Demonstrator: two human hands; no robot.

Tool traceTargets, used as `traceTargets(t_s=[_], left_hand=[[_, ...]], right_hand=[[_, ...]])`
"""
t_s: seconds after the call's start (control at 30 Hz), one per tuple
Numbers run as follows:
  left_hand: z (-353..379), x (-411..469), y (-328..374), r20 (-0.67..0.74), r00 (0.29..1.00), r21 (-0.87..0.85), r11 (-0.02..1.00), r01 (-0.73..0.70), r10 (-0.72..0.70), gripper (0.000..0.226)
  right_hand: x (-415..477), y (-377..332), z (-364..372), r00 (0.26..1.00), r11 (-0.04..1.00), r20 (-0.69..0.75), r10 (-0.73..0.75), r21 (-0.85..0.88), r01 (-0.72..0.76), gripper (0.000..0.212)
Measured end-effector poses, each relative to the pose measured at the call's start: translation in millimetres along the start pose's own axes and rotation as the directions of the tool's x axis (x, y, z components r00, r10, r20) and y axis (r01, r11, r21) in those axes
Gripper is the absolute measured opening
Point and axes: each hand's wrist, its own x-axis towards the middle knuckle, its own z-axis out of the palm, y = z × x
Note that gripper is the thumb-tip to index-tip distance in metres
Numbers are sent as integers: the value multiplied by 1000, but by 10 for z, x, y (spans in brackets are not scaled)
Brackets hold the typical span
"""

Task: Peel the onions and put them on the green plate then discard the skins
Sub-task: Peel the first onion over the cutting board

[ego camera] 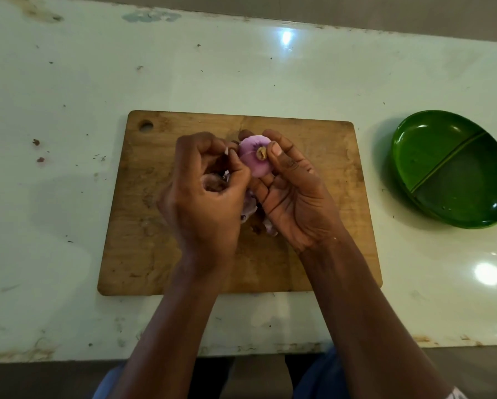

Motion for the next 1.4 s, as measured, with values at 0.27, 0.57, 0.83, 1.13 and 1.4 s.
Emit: traceTargets(t_s=[0.27,0.57,0.83,1.13,1.4], left_hand=[[-22,70,-7,142,989,-137,990,-18,38,23],[-34,-6,-105,57,986,-60,986,-153,156,18],[12,74,35,-67,966,-275,936,222,-249,28],[-47,118,-73,12,956,-145,945,292,-293,19],[-47,88,-40,148,986,-113,989,95,-78,19]], right_hand=[[47,-7,-82,999,1000,30,-17,22,16,51],[40,28,-73,999,998,35,10,67,-12,46],[24,26,-14,996,972,77,33,229,-50,58],[39,11,-84,999,979,41,23,203,-31,71],[58,37,-122,997,1000,78,-17,17,16,53]])
